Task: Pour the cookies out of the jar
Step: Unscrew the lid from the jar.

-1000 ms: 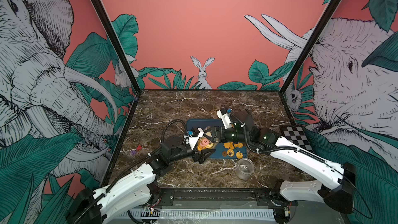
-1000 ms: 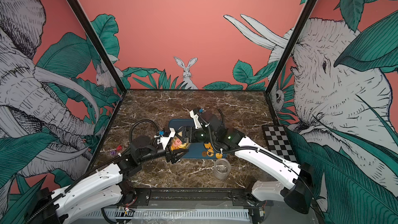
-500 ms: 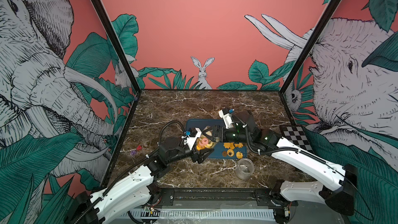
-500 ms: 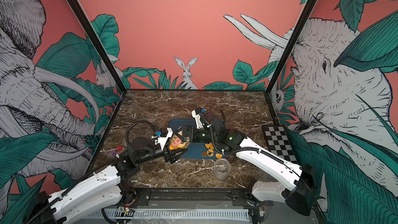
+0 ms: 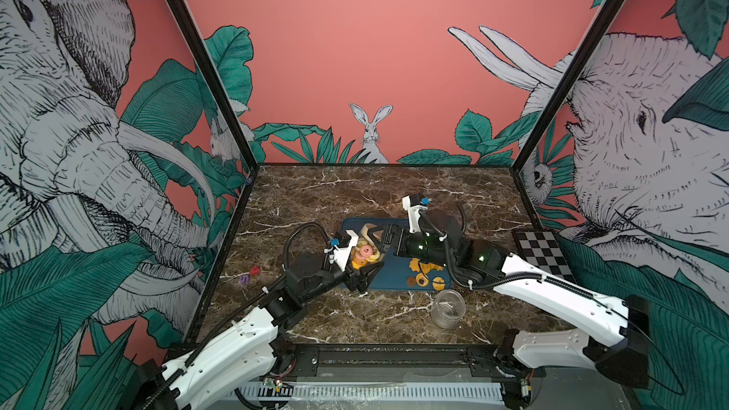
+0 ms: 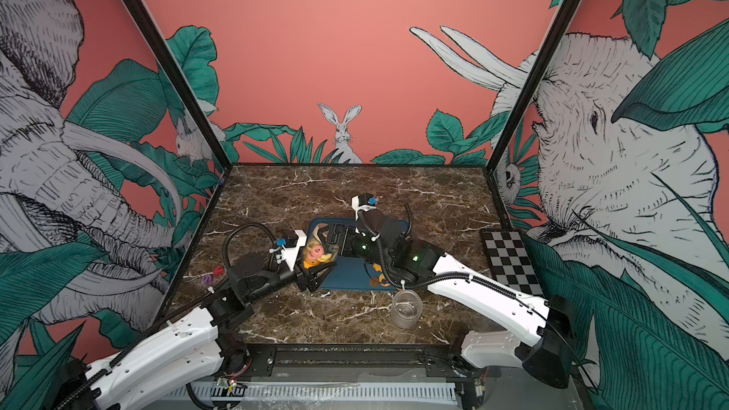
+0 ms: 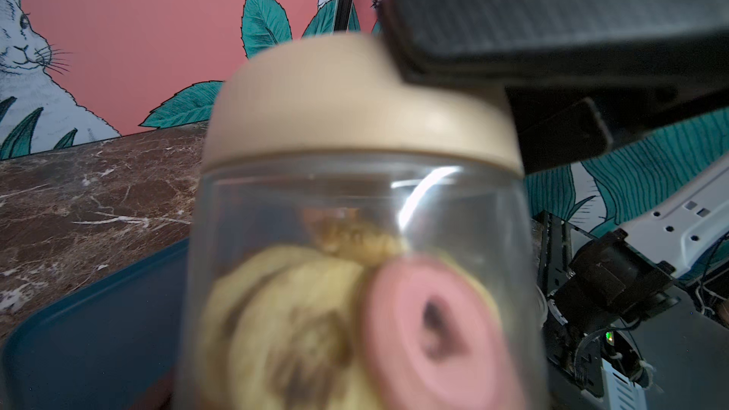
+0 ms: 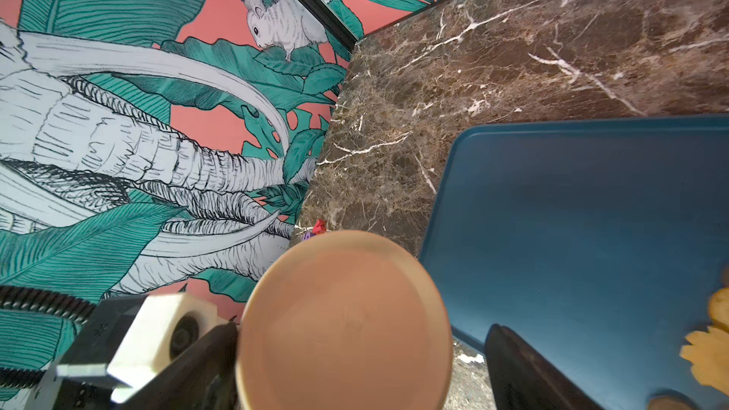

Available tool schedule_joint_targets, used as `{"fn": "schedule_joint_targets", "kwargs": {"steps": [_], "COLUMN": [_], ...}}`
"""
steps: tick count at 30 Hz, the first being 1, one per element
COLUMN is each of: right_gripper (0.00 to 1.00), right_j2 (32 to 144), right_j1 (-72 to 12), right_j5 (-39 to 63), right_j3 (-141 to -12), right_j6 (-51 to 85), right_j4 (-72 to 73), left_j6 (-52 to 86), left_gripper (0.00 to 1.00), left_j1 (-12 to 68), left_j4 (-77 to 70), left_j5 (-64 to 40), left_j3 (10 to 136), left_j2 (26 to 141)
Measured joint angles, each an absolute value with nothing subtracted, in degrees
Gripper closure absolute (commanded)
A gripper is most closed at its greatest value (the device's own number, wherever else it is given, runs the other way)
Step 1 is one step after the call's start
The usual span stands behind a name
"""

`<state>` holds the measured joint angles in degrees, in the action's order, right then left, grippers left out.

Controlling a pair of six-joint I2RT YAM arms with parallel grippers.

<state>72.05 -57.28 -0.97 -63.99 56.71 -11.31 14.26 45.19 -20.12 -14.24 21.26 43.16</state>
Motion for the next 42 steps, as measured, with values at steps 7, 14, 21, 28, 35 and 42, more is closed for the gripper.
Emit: {"fn": "schedule_joint_targets", "kwargs": {"steps": [7,14,21,28,35,42], "right_gripper": [0.05,0.1,0.9,1.0,1.0,1.0], "right_j2": [75.5,75.7,76.7,76.3,73.6,67.8], "right_j1": [-57.5,-57.7,-57.6,-53.5,-49.3,-47.8], "right_j5": [-1.0,-1.1,-1.0,6.9,18.3,23.2], "right_j3": [-63.4,-63.4,-63.5,-58.3,-53.7,-51.1], "right_j6": [60.4,61.7,61.7,61.4,56.6,50.7], "right_j4": [-7.2,-6.4,-5.3,2.9,11.3,15.8], "left_j6": [15.0,15.3,16.3,18.8,27.4,38.5], "left_gripper": [1.0,1.0,1.0,1.0,1.0,1.0], "left_j1": [45.2,45.2,44.9,43.7,40.7,40.2], "left_j4": [-20.4,-21.2,-21.0,-24.0,-34.3,-50.2], "left_j5": [-13.8,-13.9,-13.8,-15.0,-24.4,-34.1], "left_j3": [20.5,20.4,20.2,20.0,19.0,19.6], "left_j2": [43.3,43.4,43.5,46.2,49.6,55.4]}}
